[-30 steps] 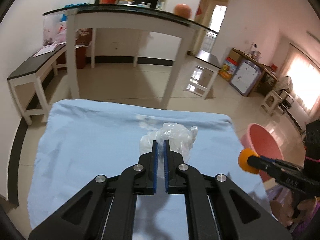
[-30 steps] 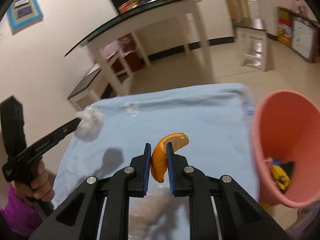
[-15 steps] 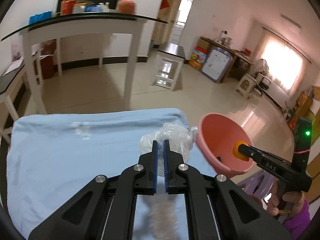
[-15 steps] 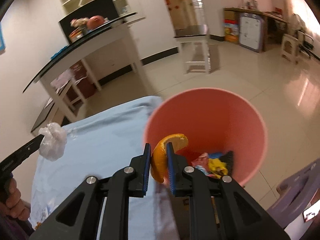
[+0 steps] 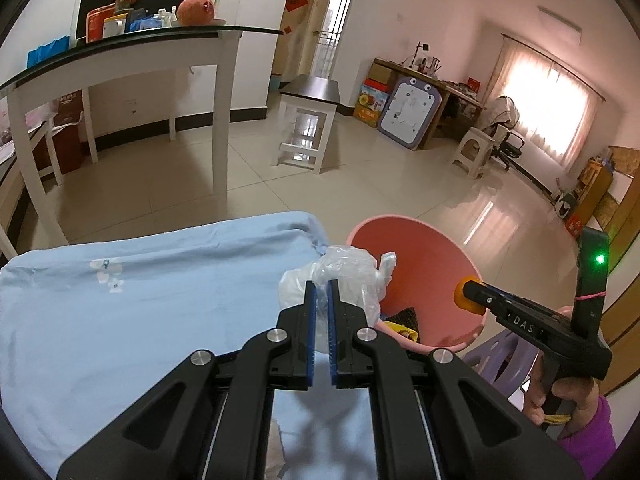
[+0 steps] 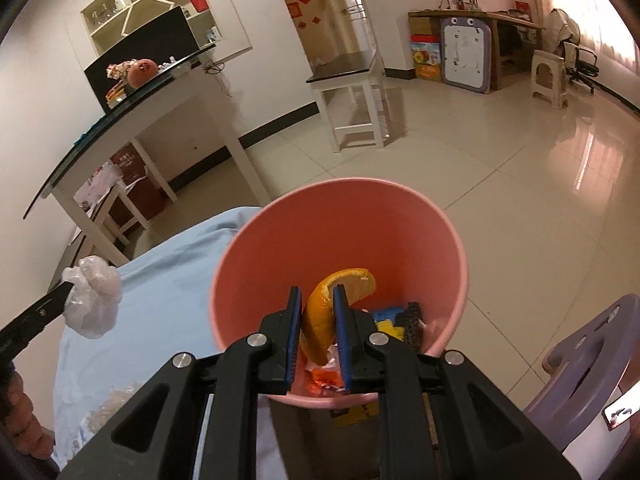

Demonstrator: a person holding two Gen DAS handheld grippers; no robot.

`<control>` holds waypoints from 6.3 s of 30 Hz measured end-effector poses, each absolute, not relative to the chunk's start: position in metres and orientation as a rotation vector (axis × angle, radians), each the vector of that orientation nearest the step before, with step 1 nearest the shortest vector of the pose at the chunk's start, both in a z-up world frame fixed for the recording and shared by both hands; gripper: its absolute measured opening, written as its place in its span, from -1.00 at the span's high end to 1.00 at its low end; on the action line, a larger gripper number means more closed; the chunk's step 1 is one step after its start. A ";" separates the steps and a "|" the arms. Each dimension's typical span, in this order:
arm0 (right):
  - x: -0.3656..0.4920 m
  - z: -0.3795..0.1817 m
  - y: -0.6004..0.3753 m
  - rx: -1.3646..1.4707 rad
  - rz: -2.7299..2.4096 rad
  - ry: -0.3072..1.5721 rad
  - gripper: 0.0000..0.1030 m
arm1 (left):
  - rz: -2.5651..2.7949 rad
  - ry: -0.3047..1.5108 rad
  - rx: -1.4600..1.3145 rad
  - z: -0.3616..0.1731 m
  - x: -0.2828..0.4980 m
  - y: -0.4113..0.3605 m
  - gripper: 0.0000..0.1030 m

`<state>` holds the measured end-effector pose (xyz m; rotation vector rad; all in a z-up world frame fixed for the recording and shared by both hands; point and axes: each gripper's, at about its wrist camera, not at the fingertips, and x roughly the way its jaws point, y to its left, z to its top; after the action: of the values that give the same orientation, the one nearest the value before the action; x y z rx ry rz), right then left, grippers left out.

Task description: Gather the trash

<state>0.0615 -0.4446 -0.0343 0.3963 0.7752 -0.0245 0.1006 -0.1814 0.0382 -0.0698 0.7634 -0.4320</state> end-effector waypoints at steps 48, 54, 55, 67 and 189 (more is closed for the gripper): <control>0.010 -0.065 -0.192 0.132 0.424 1.054 0.39 | -0.248 0.656 -0.281 0.056 0.028 -0.030 0.91; 0.005 -0.058 -0.205 0.121 0.414 0.989 0.54 | -0.257 0.661 -0.291 0.054 0.029 -0.030 0.91; 0.004 -0.055 -0.208 0.123 0.410 0.974 0.55 | -0.260 0.663 -0.292 0.054 0.029 -0.031 0.91; 0.011 -0.014 -0.293 0.226 0.244 0.824 0.55 | -0.337 0.685 -0.248 0.053 0.045 -0.072 0.91; 0.002 0.001 -0.313 0.148 0.121 0.705 -0.34 | -0.312 0.684 -0.061 0.037 0.073 -0.171 0.46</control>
<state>0.0019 -0.3128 0.0007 0.1476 0.7051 0.1213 0.0732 -0.1714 0.0374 -0.0610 0.6839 -0.3115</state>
